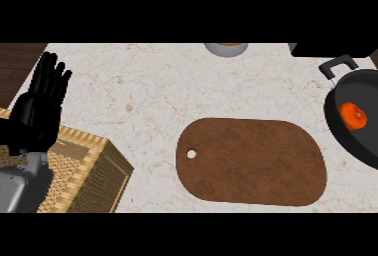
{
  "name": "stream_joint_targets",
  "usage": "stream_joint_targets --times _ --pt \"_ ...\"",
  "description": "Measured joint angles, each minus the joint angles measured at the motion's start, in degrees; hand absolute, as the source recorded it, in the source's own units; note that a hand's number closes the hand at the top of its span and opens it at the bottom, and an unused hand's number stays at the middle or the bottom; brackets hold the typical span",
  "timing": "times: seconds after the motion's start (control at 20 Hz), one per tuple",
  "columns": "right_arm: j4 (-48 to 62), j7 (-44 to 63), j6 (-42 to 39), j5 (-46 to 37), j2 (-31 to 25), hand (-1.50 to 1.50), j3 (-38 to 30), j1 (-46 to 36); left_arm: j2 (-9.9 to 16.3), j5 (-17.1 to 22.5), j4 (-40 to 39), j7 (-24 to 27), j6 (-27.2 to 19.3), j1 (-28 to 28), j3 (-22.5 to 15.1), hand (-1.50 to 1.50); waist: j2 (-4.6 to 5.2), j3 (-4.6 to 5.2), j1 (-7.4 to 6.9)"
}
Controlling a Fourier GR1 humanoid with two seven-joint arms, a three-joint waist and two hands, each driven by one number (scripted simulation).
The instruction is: Pick the squash from the cutting board and place it in the pot
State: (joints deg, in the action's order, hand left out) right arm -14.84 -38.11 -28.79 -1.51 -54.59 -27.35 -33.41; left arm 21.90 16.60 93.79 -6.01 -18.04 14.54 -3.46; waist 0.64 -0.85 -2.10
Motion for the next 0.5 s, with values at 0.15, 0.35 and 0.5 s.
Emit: stream_joint_targets --times 0.15,0.35,0.5 --pt "0.45 0.29 -1.24 0.18 -2.01 -1.5 -0.19 1.2 0.23 0.36 -0.06 -0.33 0.17 0.01 0.02 0.0 0.0 -0.07 0.12" --pt "0.36 -0.06 -1.68 0.23 -3.41 -1.5 -0.18 2.57 0.23 0.34 -0.02 0.09 -0.15 -0.02 -0.17 0.0 0.06 -0.11 0.07" --pt "0.26 -0.01 -1.99 0.24 -4.07 -1.5 -0.06 3.35 0.13 0.09 -0.09 0.57 -0.39 -0.07 -0.35 0.0 0.04 -0.19 0.05"
